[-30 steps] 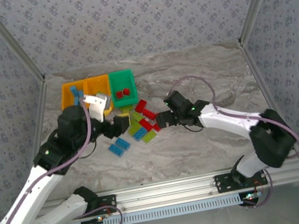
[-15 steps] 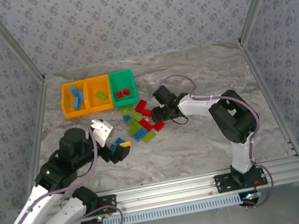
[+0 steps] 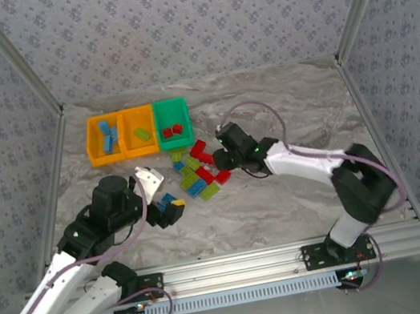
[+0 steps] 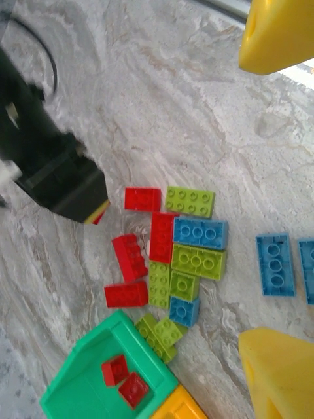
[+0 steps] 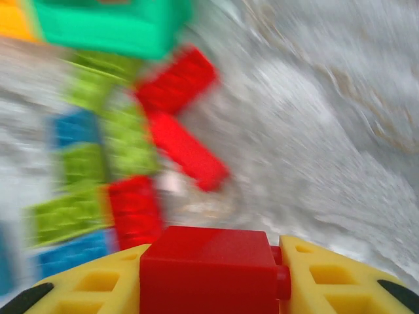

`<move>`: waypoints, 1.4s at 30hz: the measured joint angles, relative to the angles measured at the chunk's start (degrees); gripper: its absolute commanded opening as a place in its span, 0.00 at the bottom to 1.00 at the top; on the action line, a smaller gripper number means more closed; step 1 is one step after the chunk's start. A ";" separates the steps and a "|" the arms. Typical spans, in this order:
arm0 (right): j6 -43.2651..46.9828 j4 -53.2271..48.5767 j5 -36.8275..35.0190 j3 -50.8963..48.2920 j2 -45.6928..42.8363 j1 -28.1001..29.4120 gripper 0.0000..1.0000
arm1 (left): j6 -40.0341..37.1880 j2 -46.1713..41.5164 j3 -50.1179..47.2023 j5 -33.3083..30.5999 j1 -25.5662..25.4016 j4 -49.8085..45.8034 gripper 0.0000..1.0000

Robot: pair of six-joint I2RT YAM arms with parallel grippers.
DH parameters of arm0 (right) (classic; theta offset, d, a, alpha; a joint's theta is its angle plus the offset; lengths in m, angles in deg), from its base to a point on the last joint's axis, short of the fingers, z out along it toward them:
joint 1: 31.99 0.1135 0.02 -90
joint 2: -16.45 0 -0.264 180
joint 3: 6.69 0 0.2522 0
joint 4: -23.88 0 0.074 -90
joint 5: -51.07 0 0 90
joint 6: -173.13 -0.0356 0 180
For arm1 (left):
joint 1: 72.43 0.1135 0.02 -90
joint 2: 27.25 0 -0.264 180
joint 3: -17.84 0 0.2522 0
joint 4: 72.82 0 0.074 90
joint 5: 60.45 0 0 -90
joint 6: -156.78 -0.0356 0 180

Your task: Sort the legos into containers by color

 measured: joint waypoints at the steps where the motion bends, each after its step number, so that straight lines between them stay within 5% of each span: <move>1: 0.72 0.96 -0.04 0.94 -1.20 1.40 0.43 | 0.66 -0.17 -0.02 -0.68 0.85 0.13 0.99; 5: 4.28 3.78 0.09 10.95 3.72 3.30 0.43 | 4.17 -0.04 -0.02 -5.31 5.68 0.85 0.99; 11: 9.42 5.60 -3.43 29.57 23.50 2.01 0.44 | 8.13 2.93 0.00 -9.68 11.87 0.81 0.99; 18: 12.85 -1.64 -4.17 54.05 44.13 -1.75 0.65 | 9.42 4.59 0.04 -12.63 13.53 0.35 0.99; 22: 13.79 -7.17 -4.15 61.90 46.90 -2.86 0.66 | 9.62 4.94 0.04 -14.21 13.53 -0.24 0.99; 26: 14.23 -8.44 -3.96 57.57 41.05 -2.19 0.67 | 9.64 5.44 0.09 -15.17 13.53 -0.57 0.99; 34: 13.86 -8.48 0.44 29.81 8.09 0.15 0.79 | 11.15 8.24 0.52 -16.35 14.27 -1.18 0.99; 42: 13.73 -14.56 7.56 12.85 -19.76 1.99 0.95 | 23.19 15.96 7.06 -14.03 13.79 -2.80 0.96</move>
